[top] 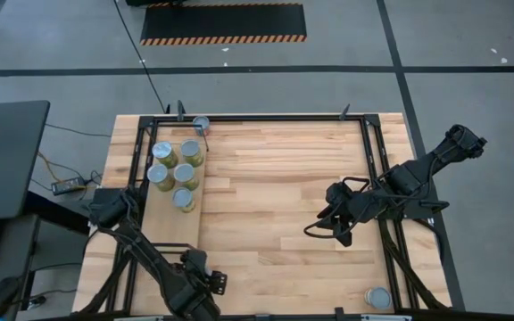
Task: Pick and place cans onto a shelf
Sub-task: Put the canned mix fruit on the shelf
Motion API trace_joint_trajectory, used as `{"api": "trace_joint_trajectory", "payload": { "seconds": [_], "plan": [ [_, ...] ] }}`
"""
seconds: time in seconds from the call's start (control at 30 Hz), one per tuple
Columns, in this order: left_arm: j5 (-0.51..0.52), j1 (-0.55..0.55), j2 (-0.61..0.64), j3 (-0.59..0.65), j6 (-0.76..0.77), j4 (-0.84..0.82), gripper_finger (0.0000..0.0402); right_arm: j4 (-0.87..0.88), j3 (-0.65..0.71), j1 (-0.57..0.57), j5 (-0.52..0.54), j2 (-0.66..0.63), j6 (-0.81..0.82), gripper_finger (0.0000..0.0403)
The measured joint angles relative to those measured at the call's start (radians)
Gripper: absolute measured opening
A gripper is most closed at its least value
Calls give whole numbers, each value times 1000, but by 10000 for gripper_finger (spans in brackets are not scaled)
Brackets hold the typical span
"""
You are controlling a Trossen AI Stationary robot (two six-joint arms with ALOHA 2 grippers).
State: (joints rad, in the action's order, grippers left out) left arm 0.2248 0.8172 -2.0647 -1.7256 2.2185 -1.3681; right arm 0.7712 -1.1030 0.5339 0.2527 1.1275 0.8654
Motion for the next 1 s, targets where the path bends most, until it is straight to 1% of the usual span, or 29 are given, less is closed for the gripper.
{"api": "trace_joint_trajectory", "payload": {
  "seconds": [0.13, 0.37, 0.47, 0.57, 0.67, 0.9, 1.0],
  "plan": [
    [-2, -8, 0, 0, -25, 11, 378, 0, 0, 0, 0, 0, 7, 154],
    [-46, -7, -4, 2, -26, 12, 378, 0, 0, 0, -11, 0, 8, 154],
    [-47, -8, -4, 38, -23, 54, 378, 0, 0, 0, -11, 0, 8, 154],
    [-64, -8, -4, 78, -27, 136, 375, 0, 0, 0, -11, 0, 8, 154],
    [-65, -7, -5, 82, -27, 167, 361, 0, 0, 0, -13, 0, 7, 154],
    [-65, -6, -4, 82, -44, 131, 298, 0, 0, 0, -16, 0, -2, 154],
    [-62, -9, -4, 81, -88, 131, 287, 0, 0, 0, -16, 0, -2, 154]
  ]
}}
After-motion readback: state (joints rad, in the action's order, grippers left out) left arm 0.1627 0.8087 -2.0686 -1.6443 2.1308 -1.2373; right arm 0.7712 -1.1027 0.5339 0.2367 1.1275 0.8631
